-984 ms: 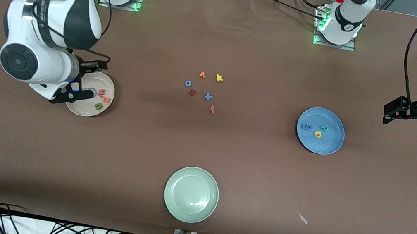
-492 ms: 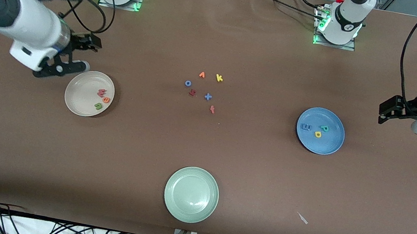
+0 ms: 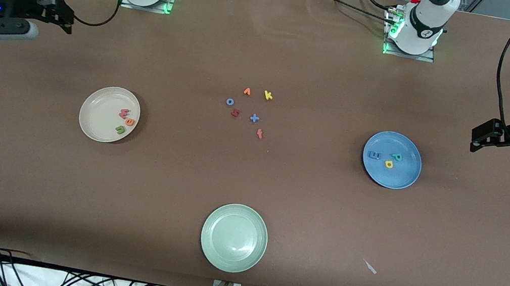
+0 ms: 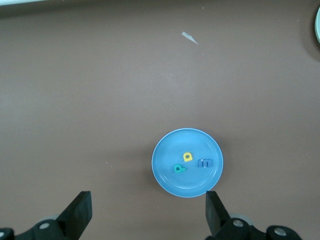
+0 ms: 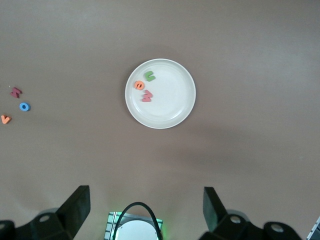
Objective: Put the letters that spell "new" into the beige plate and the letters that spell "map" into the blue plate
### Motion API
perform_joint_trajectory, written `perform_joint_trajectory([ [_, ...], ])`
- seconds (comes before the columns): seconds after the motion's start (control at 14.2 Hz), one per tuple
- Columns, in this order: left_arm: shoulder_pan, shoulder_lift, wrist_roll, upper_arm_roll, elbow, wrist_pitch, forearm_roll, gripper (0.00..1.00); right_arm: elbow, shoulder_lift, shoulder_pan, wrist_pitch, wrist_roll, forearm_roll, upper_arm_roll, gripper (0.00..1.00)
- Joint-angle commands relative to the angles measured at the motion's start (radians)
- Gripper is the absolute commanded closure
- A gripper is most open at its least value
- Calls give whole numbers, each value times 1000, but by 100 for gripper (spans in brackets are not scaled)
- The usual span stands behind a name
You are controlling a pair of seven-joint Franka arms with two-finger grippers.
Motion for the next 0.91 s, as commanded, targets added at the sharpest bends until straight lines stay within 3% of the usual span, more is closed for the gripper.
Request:
perform_joint_trajectory([
  [0.0,19,16,7,-27,39,-30,-17,0,-16,-8,-34,13,7,-6,10,0],
  [0.35,59,16,8,-65,48,-32,-17,0,-13,12,-31,27,7,-3,-7,0],
  [0.84,56,17,7,-66,48,-43,-16,0,-13,29,-31,37,7,6,-28,0],
])
